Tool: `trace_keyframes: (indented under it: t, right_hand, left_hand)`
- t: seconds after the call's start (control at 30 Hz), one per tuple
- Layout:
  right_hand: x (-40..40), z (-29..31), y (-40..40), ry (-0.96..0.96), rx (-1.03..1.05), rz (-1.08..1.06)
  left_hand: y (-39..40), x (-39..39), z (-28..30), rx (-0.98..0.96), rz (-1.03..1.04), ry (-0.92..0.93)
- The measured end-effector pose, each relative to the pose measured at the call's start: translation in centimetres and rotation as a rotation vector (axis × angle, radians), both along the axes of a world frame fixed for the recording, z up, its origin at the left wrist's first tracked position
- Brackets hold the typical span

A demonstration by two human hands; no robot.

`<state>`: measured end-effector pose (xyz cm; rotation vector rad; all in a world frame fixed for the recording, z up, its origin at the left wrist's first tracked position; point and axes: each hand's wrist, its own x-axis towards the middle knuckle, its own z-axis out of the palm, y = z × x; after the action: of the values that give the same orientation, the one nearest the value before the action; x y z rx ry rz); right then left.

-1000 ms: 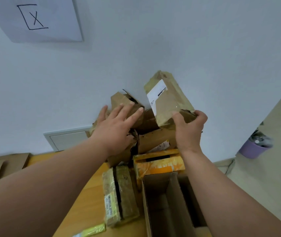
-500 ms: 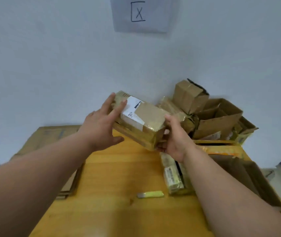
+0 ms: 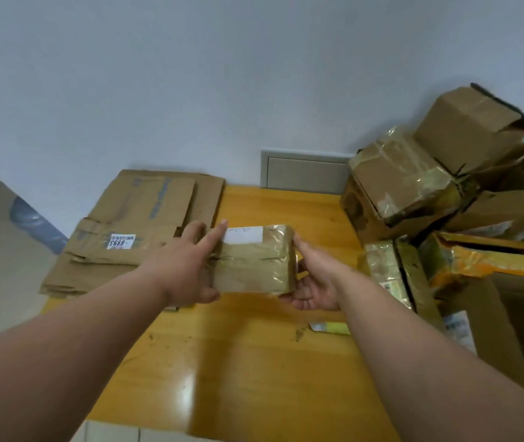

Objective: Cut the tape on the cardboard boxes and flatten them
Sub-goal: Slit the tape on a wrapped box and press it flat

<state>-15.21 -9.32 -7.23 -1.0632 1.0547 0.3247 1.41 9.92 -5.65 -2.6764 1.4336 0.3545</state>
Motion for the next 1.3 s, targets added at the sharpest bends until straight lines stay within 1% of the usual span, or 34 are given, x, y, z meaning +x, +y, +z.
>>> trace_keyframes:
  t: [0.13,0.23,0.37,0.43,0.5,0.6,0.63,0.8,0.87,0.93,1.07,1.13,1.2,1.3]
  right_hand:
    - [0.7,-2.5,-1.2,0.052,0.009,0.058]
    - [1.1,-4.7,-2.0,0.059,0.02,0.079]
    - [1.1,-7.5,-3.4,0.103,-0.07,0.066]
    - [0.6,-8.8,-4.1,0.135,-0.174,0.096]
    - [-0.1,-9.7,-4.9,0.14,-0.324,0.148]
    - [-1.7,-10.8,-5.8,0.18,-0.644,0.345]
    - [-2.4,-11.0,-5.9,0.196,-0.704,0.412]
    - [-5.8,-12.6,-5.5,0.28,-0.818,0.832]
    - [-6.6,-13.1,-5.1,0.277,-0.887,0.935]
    - [-7.1,-13.5,-4.6,0.278,-0.949,0.97]
    - [-6.7,-13.1,-5.0,0.263,-1.004,0.947]
    - [-6.2,-13.0,-5.5,0.215,-1.02,0.874]
    - [-5.7,-12.8,-5.9,0.179,-0.993,0.7]
    - [-4.9,-12.3,-6.2,0.121,-0.833,0.32]
  left_hand:
    - [-2.4,0.2,-2.3,0.185,0.002,0.071]
    - [-5.5,-1.0,-4.0,0.258,-0.036,0.12]
    - [-9.0,-1.7,-5.9,0.187,-0.049,0.174]
    - [-10.3,-1.7,-6.7,0.164,-0.074,0.182]
    - [-11.2,-1.9,-7.4,0.169,-0.093,0.188]
    - [-11.9,-2.0,-8.3,0.165,-0.086,0.229]
    - [-12.1,-1.9,-8.4,0.165,-0.093,0.229]
    - [-13.4,-0.9,-8.5,0.182,-0.087,0.271]
    - [-13.8,-0.6,-8.5,0.192,-0.094,0.276]
    - [-13.9,-0.5,-8.7,0.192,-0.116,0.272]
    - [-13.2,-0.6,-9.1,0.186,-0.173,0.249]
    - [-12.8,-0.6,-9.1,0.174,-0.188,0.245]
    - [-12.5,-0.5,-9.1,0.164,-0.197,0.252]
    - [-12.1,-0.6,-9.2,0.154,-0.212,0.24]
